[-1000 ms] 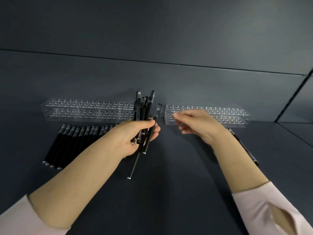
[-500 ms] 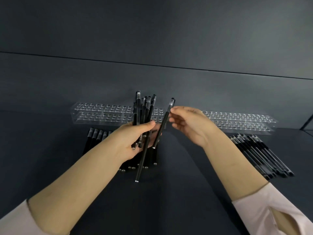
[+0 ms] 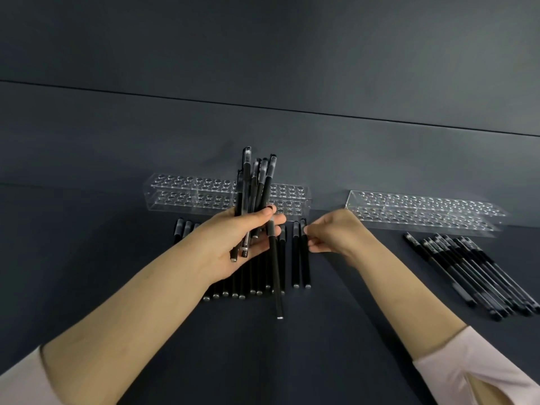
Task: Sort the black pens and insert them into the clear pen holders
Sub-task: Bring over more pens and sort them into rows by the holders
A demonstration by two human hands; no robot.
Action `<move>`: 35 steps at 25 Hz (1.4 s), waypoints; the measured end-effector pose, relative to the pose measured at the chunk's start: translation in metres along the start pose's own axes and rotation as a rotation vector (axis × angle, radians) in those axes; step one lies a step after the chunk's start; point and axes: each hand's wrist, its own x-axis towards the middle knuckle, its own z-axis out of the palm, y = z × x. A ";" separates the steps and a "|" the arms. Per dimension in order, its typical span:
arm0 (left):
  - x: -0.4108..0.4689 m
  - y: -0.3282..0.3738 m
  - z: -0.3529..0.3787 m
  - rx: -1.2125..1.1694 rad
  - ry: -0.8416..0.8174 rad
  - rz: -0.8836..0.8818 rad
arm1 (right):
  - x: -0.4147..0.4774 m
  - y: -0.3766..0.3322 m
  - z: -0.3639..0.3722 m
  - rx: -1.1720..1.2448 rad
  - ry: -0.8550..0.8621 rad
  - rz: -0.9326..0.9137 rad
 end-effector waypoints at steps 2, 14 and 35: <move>0.002 -0.002 -0.002 -0.037 0.008 -0.002 | -0.002 -0.001 0.005 -0.019 -0.026 -0.009; 0.009 -0.006 -0.005 -0.208 0.154 0.134 | -0.052 -0.016 0.017 -0.037 -0.446 -0.230; -0.004 -0.006 -0.005 0.047 0.100 0.036 | -0.024 0.005 -0.008 -0.027 -0.146 -0.088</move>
